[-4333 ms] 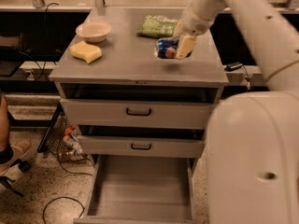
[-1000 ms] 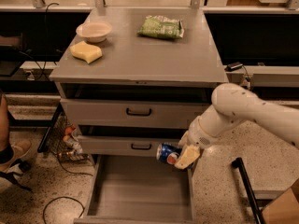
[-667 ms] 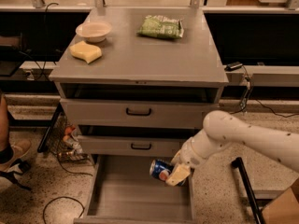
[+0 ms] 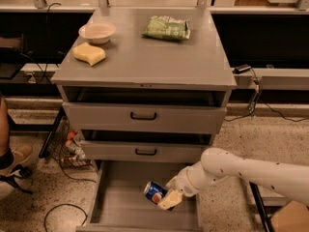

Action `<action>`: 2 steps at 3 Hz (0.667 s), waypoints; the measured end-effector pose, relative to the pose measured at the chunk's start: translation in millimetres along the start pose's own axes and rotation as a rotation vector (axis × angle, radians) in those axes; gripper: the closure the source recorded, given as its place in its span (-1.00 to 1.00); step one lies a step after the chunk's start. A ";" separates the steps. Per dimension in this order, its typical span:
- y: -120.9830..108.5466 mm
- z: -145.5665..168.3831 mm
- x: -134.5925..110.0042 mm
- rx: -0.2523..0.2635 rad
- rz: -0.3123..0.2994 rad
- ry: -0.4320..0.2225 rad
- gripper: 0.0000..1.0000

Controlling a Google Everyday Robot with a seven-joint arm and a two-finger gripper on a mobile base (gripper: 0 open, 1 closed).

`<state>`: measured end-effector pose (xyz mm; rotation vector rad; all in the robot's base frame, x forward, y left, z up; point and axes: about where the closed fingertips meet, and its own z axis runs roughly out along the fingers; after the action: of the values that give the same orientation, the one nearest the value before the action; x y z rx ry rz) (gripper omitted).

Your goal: Place pepsi can into bottom drawer

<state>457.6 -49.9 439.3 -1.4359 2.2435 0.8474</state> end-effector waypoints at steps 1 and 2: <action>-1.4 3.1 1.9 0.003 0.006 -0.004 1.00; -20.3 46.4 29.4 0.032 0.091 -0.063 1.00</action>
Offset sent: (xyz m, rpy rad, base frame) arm 0.0133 0.0029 -0.1456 0.1018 0.0417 -0.2766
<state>461.9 -46.7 381.0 -1.2830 2.2797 0.8688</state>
